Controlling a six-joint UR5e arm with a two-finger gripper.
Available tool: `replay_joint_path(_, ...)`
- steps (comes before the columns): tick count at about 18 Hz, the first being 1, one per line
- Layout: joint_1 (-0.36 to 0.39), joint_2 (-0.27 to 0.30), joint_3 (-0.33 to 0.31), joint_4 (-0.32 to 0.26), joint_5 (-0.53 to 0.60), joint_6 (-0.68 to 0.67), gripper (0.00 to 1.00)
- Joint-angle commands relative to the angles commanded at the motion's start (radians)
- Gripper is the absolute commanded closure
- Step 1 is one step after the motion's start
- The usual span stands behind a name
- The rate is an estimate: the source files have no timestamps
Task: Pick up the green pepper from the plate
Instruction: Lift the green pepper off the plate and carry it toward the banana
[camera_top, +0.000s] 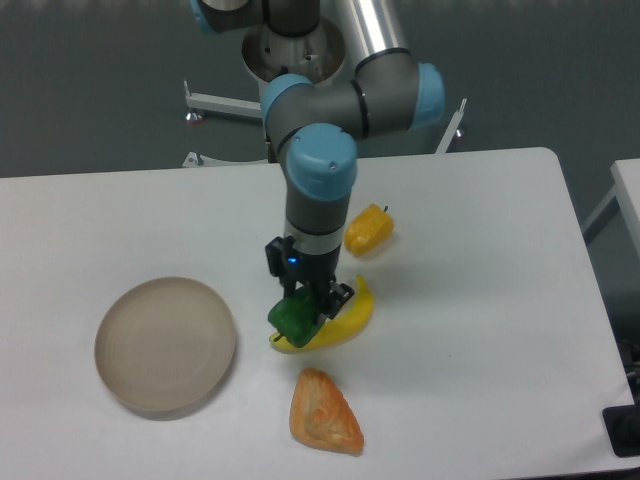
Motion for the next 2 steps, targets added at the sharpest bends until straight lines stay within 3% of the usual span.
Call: replay_joint_path(2, 0.005, 0.0, 0.0, 0.002, 0.0, 0.0, 0.52)
